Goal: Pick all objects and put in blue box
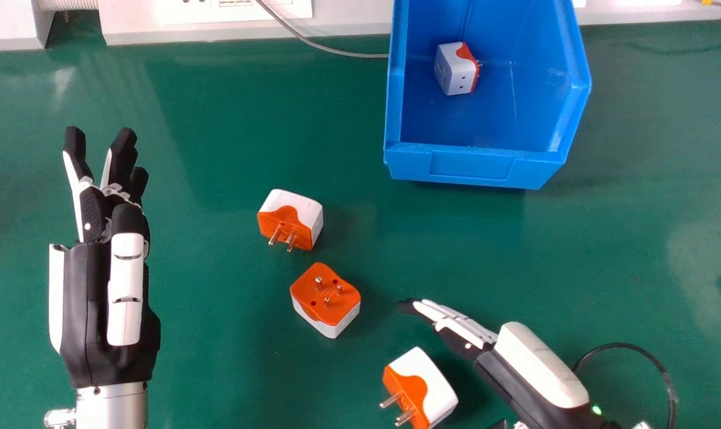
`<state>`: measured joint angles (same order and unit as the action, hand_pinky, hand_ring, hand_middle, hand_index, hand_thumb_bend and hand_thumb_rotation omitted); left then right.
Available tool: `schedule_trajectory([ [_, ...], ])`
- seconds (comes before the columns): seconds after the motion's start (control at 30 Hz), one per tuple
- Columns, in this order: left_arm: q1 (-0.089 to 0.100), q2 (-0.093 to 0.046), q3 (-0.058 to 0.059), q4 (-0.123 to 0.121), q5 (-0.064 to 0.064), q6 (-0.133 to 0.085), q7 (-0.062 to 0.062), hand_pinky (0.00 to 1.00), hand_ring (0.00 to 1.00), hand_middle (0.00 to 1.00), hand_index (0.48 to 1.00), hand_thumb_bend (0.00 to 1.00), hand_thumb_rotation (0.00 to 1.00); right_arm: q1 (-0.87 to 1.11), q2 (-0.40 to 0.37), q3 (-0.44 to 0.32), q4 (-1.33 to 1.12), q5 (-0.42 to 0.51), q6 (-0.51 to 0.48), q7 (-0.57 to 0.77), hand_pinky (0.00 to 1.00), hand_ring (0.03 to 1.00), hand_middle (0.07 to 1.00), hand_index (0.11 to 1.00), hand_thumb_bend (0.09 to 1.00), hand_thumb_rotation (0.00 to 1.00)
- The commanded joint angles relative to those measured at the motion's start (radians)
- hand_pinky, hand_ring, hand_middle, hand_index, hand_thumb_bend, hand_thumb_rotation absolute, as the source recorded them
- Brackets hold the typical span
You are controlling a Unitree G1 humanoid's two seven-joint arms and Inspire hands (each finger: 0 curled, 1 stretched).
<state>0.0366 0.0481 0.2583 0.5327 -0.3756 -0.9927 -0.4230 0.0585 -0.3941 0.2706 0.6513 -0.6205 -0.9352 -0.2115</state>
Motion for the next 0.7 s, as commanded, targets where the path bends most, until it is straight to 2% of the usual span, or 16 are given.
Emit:
schedule_trajectory([
  [0.0,0.004,0.005,-0.002,-0.026,-0.006,-0.005,-0.003,1.0,1.0,0.96,0.903,0.46,0.82,-0.004,-0.011,0.004,0.052,-0.012,0.036,-0.022,0.83,0.912,0.921,0.905,0.997,0.3],
  [0.17,0.004,0.003,-0.002,-0.024,0.0,-0.005,0.001,1.0,1.0,0.97,0.904,0.46,0.81,-0.005,-0.017,0.018,0.052,-0.018,0.038,-0.05,0.81,0.904,0.915,0.905,0.998,0.29],
  [0.47,0.015,0.002,-0.004,-0.046,0.006,0.007,0.015,1.0,1.0,0.96,0.905,0.46,0.81,-0.019,0.011,0.053,0.096,-0.023,0.05,-0.083,0.77,0.897,0.912,0.906,0.996,0.29],
  [0.67,0.021,-0.003,-0.007,-0.06,0.024,0.015,0.029,1.0,1.0,0.96,0.905,0.46,0.81,-0.008,0.014,0.068,0.088,-0.022,0.051,-0.103,0.75,0.892,0.911,0.906,0.993,0.27],
])
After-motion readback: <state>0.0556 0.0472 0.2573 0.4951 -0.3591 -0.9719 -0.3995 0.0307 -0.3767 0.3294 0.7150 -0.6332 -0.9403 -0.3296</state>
